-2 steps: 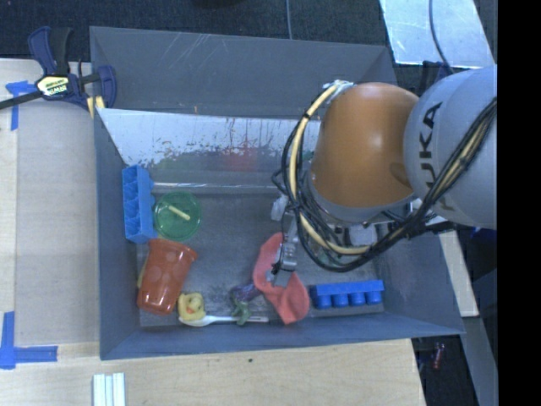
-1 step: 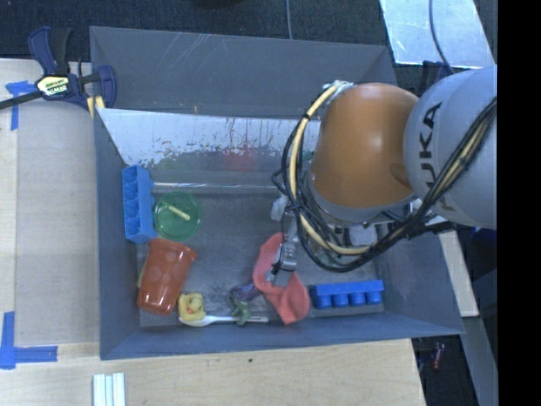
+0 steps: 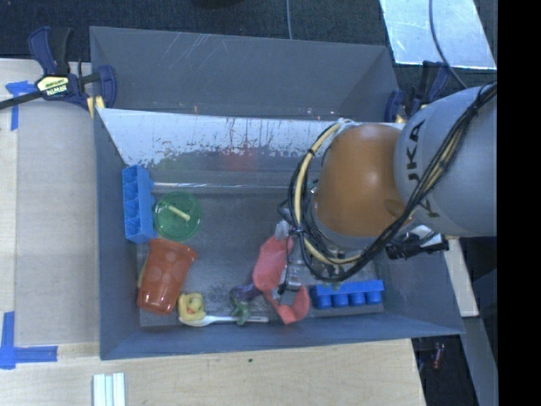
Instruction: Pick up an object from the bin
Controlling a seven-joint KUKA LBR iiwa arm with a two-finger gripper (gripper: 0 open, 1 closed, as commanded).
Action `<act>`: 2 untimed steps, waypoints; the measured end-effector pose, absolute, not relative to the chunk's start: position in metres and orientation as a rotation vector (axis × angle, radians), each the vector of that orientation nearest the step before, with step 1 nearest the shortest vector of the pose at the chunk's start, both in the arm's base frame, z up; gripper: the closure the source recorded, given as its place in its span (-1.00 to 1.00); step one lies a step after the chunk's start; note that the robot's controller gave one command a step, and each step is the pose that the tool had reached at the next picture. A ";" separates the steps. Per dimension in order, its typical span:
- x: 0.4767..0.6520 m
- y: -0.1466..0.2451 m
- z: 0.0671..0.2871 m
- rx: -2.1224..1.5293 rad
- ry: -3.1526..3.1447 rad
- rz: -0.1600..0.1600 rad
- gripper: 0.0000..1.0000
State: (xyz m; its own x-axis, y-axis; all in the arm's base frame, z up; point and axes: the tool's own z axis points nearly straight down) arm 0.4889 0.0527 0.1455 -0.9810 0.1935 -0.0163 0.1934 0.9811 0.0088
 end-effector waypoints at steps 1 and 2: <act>0.493 0.020 0.130 0.370 3.098 0.016 -1.00; 0.526 0.017 0.080 0.201 3.118 0.012 -1.00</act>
Offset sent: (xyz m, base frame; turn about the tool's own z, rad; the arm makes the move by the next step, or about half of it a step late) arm 0.0418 -0.0372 -0.0755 -0.0731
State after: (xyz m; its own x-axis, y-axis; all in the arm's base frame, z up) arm 0.5261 0.0166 0.0801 -0.9916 0.1282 -0.0164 0.1281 0.9917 0.0090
